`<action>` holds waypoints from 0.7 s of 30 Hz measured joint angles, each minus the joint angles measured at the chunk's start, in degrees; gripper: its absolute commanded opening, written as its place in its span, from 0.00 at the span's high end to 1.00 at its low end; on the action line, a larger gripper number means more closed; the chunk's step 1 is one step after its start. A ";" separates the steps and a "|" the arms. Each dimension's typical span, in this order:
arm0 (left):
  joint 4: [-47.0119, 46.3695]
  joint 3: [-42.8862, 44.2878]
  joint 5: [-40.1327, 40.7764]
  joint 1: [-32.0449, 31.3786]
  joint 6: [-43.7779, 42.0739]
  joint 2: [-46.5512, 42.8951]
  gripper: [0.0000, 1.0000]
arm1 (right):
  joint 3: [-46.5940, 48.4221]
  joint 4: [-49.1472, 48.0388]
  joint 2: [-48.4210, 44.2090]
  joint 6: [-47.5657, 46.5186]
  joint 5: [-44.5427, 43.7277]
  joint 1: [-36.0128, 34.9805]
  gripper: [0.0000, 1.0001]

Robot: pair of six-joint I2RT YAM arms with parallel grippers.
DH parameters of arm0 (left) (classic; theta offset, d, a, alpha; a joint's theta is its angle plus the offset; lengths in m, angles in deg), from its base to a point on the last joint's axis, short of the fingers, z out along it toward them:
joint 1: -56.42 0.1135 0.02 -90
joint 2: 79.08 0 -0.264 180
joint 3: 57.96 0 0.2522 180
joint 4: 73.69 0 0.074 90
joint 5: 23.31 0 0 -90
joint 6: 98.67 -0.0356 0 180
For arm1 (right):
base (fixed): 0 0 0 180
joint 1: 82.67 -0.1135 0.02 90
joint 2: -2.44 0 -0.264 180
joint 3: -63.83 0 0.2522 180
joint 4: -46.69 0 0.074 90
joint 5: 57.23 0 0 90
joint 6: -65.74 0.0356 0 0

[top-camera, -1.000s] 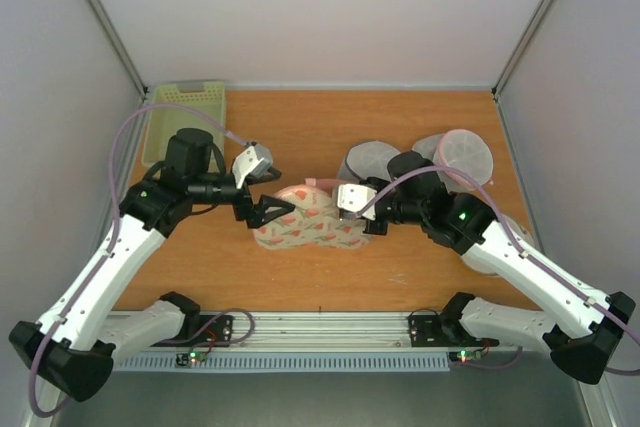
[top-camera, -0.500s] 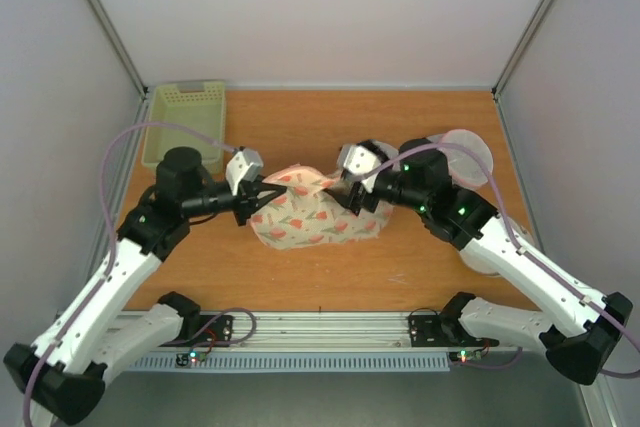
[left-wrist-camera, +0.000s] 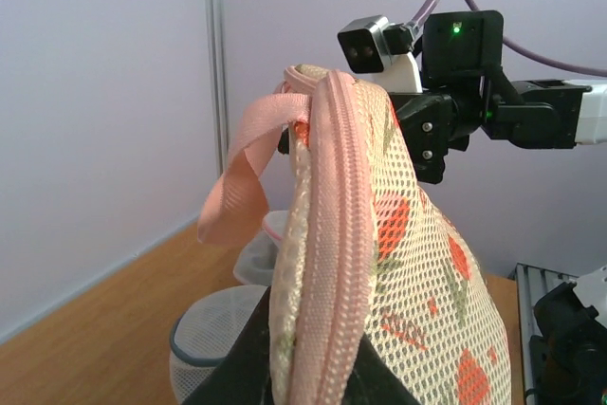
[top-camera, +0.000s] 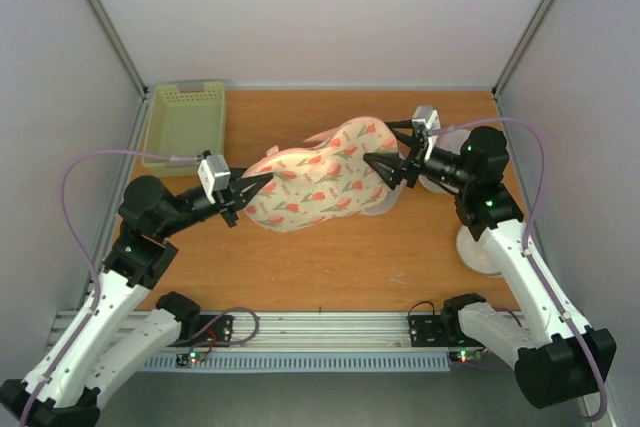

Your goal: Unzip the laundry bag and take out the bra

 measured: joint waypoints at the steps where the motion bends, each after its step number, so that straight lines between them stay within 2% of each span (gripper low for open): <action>1: -0.31 -0.20 0.20 0.00 -0.26 -0.31 0.99 | 0.00 -0.35 0.33 0.79 1.38 0.11 0.01; 6: -1.46 -1.20 0.85 0.00 -1.49 -1.77 1.00 | -0.04 -0.94 0.31 2.51 5.66 1.07 0.03; 8: -2.03 -1.49 1.16 0.00 -1.70 -2.25 1.00 | -0.31 -1.73 0.35 3.58 7.48 1.51 0.11; 10: -2.49 -1.60 1.66 0.00 -1.88 -2.51 0.99 | -0.37 -2.34 0.83 4.87 9.94 1.75 0.26; 11: -2.78 -1.60 1.99 0.00 -1.90 -2.54 0.99 | -0.37 -2.62 1.25 5.31 11.13 1.79 0.41; 15: -2.91 -1.68 3.76 0.02 -1.86 -2.43 0.99 | -0.28 -2.86 2.80 6.82 14.56 1.84 0.84; 17: -2.80 -1.79 5.97 0.00 -1.68 -1.97 0.99 | -0.35 -3.21 2.69 7.26 14.95 1.92 0.98; 18: -2.67 -1.79 7.37 0.02 -1.53 -1.55 0.99 | -0.44 -3.41 2.49 7.43 14.95 1.92 0.99; 19: -2.43 -1.79 8.98 0.02 -1.14 -0.90 0.87 | -0.55 -3.52 2.27 8.09 14.64 1.99 0.99; 20: -2.25 -1.79 10.19 0.02 -0.83 -0.26 0.68 | -0.63 -3.74 2.21 8.61 14.25 2.05 0.99; 21: -2.14 -1.77 11.52 0.00 -0.26 0.79 0.42 | -0.66 -3.80 2.21 9.07 13.84 2.10 0.99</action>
